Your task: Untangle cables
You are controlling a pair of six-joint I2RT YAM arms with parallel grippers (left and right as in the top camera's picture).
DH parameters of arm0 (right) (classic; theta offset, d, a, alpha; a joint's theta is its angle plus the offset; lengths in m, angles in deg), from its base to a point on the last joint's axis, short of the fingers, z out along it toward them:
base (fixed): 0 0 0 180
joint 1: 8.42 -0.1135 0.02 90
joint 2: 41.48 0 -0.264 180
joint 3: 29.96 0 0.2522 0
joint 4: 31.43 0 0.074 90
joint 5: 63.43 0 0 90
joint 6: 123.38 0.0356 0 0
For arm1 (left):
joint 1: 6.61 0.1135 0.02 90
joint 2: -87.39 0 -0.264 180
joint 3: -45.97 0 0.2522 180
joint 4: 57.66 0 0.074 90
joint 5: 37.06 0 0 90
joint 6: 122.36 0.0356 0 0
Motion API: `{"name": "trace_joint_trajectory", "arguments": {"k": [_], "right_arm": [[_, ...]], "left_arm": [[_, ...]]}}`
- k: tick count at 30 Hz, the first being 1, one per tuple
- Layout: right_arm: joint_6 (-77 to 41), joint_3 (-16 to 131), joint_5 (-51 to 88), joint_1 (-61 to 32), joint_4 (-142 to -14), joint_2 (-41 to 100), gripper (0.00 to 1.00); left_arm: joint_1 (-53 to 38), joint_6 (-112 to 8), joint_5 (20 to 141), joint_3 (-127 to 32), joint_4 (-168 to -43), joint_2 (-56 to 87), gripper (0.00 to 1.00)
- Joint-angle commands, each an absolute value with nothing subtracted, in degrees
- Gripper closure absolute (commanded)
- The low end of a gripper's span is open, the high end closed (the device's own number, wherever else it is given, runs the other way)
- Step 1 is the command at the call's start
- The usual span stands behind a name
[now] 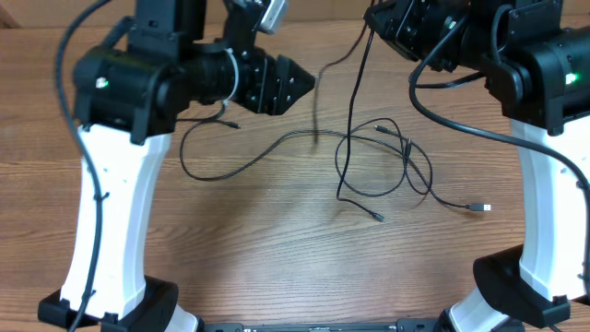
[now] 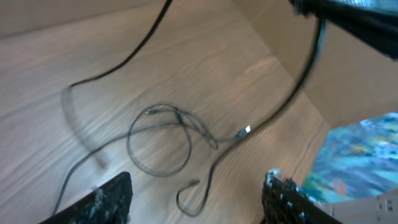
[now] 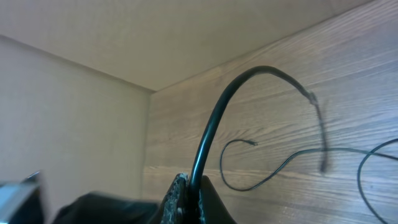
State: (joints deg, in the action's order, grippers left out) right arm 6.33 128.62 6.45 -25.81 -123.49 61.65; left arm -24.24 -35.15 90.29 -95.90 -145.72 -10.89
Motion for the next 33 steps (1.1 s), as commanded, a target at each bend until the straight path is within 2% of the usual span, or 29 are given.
{"name": "trace_joint_trajectory", "arguments": {"k": [1,8,12,18,29,33], "right_arm": [[7.35,128.77,5.20,-25.94,-123.71,61.26,0.96],[8.08,128.14,4.33,-25.94,-123.25,61.85,0.96],[8.62,128.14,3.74,-25.94,-122.33,62.22,0.96],[8.64,128.14,3.70,-25.94,-121.31,62.29,0.96],[8.62,128.14,-1.86,-26.09,-121.53,62.29,0.96],[8.62,128.14,-3.67,-26.09,-121.74,62.29,0.96]], "left_arm": [[-24.26,-34.54,98.26,-89.98,-138.86,-10.80,0.33],[-25.24,-37.05,109.11,-81.85,-123.21,-10.83,0.33],[-25.98,-36.55,112.41,-78.81,-120.43,-10.87,0.34],[-26.03,-29.51,123.07,-77.43,-119.06,-10.87,0.32],[-26.16,-29.67,122.64,-77.43,-116.08,-10.87,0.35],[-26.25,-31.35,119.47,-77.43,-114.84,-10.87,0.39]]}}
